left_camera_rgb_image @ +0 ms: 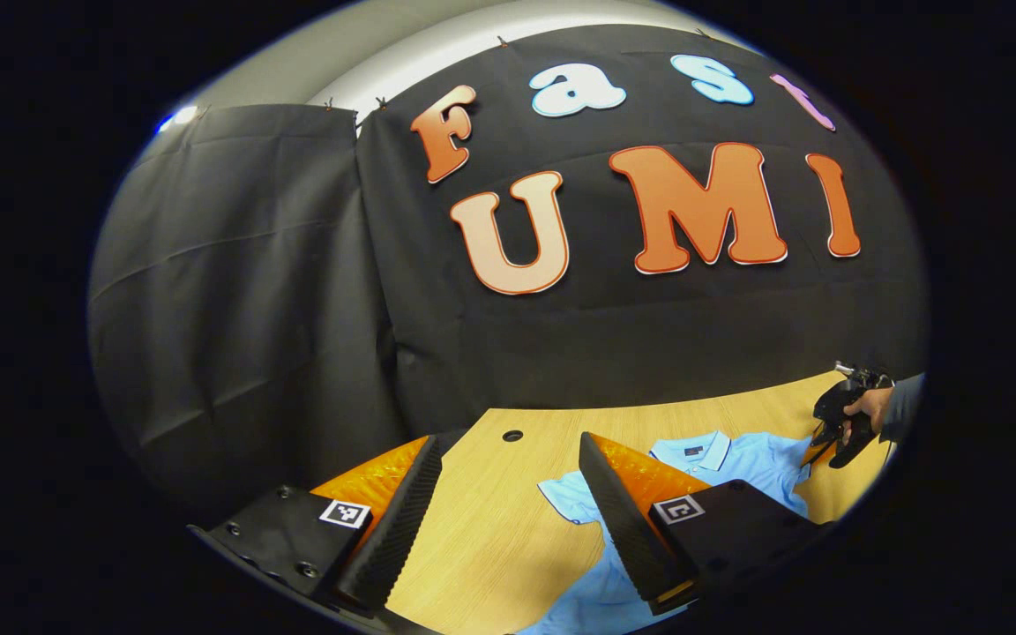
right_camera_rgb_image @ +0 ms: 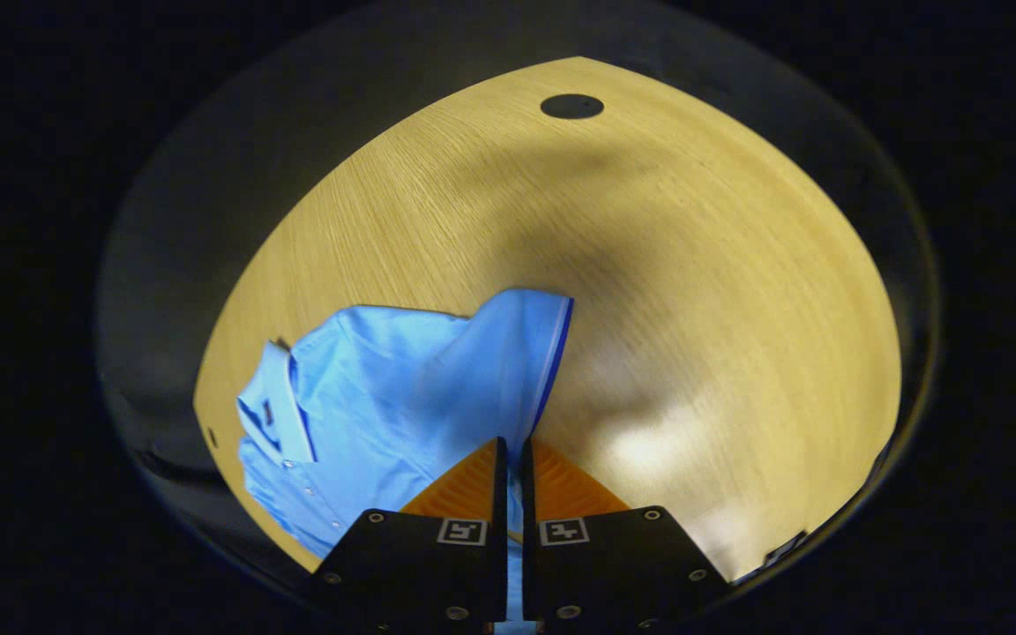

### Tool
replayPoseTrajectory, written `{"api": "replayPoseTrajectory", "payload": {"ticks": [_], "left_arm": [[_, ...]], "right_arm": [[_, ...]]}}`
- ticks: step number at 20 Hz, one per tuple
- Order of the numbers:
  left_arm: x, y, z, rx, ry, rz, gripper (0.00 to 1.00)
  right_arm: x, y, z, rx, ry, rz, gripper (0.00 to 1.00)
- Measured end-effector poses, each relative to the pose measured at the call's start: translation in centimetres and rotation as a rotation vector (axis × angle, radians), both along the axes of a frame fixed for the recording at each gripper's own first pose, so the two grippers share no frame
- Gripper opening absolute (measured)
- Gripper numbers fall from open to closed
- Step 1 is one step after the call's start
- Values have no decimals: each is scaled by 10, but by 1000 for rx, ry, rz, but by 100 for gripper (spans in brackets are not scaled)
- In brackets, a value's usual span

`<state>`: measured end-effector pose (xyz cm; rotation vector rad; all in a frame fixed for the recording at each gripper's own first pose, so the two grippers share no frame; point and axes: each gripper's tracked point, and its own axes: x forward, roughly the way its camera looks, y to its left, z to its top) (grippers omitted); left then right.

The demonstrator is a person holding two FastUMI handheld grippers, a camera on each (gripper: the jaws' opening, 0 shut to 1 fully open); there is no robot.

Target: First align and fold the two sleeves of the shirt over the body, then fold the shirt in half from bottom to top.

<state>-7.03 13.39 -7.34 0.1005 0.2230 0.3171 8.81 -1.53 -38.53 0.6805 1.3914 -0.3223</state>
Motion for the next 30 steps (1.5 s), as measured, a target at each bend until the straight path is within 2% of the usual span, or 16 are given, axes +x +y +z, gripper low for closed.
{"api": "replayPoseTrajectory", "payload": {"ticks": [1, 2, 3, 6, 8, 13, 15, 16, 17, 18, 19, 24, 26, 30], "left_arm": [[-1, 4, -5, -10, 11, 9, 98], [-3, 7, -13, -23, 30, 15, 100], [-4, 10, -18, -38, 43, 21, 100], [-5, 21, -30, -66, 67, 31, 100], [-1, 24, -43, -92, 101, 12, 98], [23, 35, -69, -164, 176, -52, 100], [36, 39, -85, -224, 200, -72, 100], [43, 41, -95, -270, 217, -78, 100], [51, 41, -104, -326, 240, -91, 100], [59, 39, -110, -381, 257, -105, 100], [68, 40, -118, -426, 281, -115, 100], [110, 48, -167, -456, 435, -129, 98], [126, 45, -177, -469, 477, -150, 99], [151, 47, -194, -476, 547, -141, 98]], "right_arm": [[-1, -6, -1, -24, -21, 14, 8], [1, -6, 4, -26, -41, 25, 2], [3, 3, 14, -8, -59, 28, 7], [12, 19, 36, 16, -113, 57, 7], [17, 35, 56, 43, -155, 64, 7], [26, 88, 83, 122, -256, 118, 8], [23, 105, 97, 152, -291, 167, 21], [21, 109, 102, 153, -306, 191, 34], [18, 108, 105, 142, -317, 207, 29], [16, 104, 108, 123, -324, 217, 49], [11, 100, 112, 104, -334, 225, 53], [2, 71, 143, 50, -435, 241, 89], [-1, 55, 154, 10, -472, 228, 94], [-12, 42, 183, -32, -556, 231, 99]]}}
